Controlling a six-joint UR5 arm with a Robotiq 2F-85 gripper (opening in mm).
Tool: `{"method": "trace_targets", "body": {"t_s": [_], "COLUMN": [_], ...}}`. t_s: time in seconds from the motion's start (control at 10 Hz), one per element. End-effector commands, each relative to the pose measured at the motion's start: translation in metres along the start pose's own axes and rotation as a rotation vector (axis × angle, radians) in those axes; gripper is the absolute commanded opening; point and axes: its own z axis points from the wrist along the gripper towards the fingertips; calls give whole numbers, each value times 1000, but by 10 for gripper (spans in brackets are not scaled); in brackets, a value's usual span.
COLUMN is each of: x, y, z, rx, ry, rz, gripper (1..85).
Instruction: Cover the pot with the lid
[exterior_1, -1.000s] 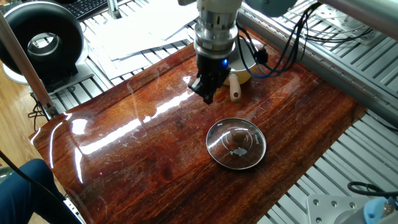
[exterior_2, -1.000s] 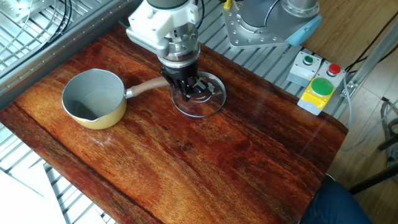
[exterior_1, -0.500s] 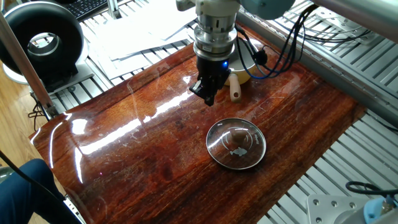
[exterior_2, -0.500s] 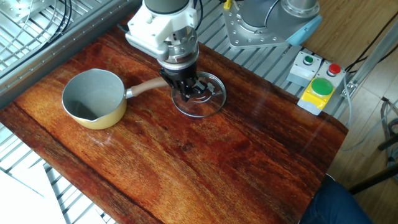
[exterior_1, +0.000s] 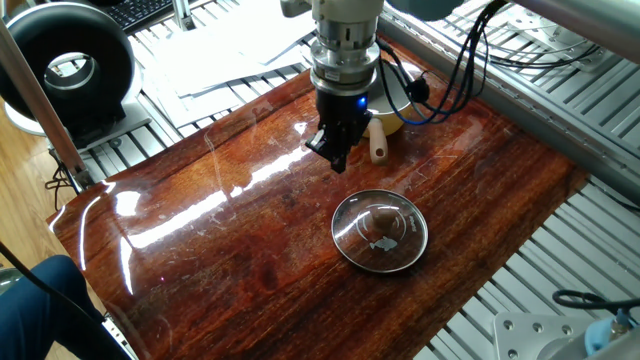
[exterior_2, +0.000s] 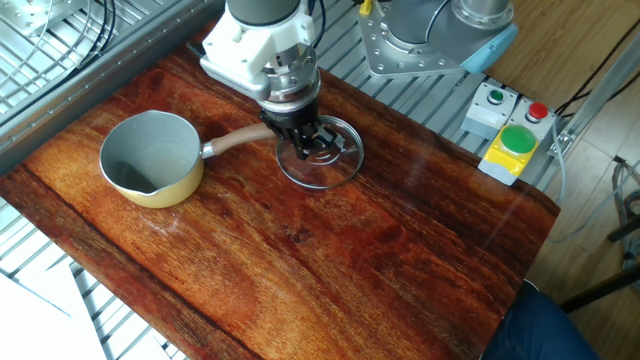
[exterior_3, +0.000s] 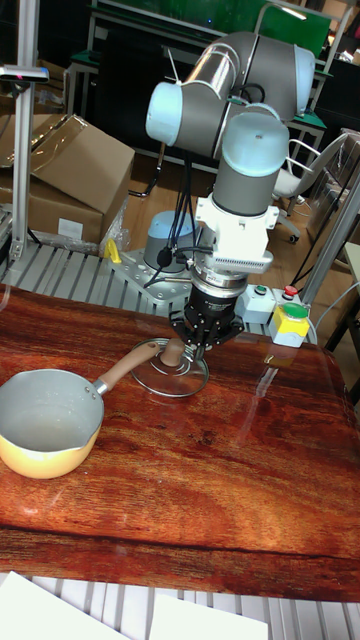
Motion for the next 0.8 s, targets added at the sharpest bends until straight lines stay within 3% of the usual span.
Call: {"method": "trace_targets", "body": {"t_s": [0.0, 0.1, 0.3, 0.6, 0.7], "x": [34, 35, 30, 33, 39], "y": [6, 4, -3, -10, -10], "z": [-6, -7, -1, 25, 31], "rx": [-16, -25, -39, -3, 11], "ry": [104, 84, 18, -7, 2], "rz": [8, -19, -48, -55, -52], "gripper": [107, 240, 417, 440, 440]}}
